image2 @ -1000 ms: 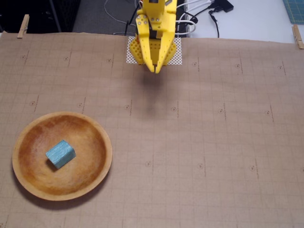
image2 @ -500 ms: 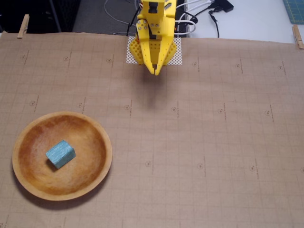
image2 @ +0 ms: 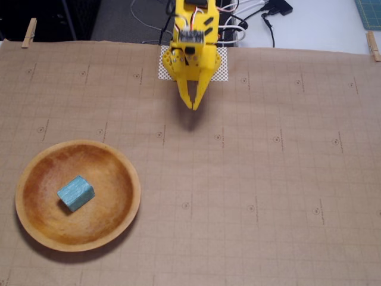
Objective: Grasp a blue block and put it in the bowl.
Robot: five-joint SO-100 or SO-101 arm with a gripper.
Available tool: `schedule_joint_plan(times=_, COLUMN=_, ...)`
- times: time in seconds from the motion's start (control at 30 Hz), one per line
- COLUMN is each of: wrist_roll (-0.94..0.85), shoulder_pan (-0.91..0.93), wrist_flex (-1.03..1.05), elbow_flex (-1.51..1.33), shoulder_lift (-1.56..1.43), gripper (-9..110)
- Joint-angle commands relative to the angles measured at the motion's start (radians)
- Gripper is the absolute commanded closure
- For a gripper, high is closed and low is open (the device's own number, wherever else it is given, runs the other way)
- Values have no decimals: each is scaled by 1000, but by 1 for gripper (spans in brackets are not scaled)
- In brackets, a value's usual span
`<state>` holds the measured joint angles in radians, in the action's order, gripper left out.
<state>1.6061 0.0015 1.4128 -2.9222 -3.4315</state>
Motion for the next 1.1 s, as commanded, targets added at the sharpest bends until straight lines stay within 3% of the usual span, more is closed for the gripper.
schedule_joint_plan(times=0.0, wrist_roll=-6, shoulder_pan=-6, wrist_flex=-2, elbow_flex=-28, shoulder_lift=-9, gripper=103)
schedule_joint_plan(times=0.43, wrist_roll=-9, shoulder_pan=-8, wrist_flex=-193, elbow_flex=-206, shoulder_lift=-5, gripper=103)
schedule_joint_plan(times=1.07, wrist_roll=-11, shoulder_pan=2, wrist_flex=-61, elbow_flex=-207, shoulder_lift=14, gripper=103)
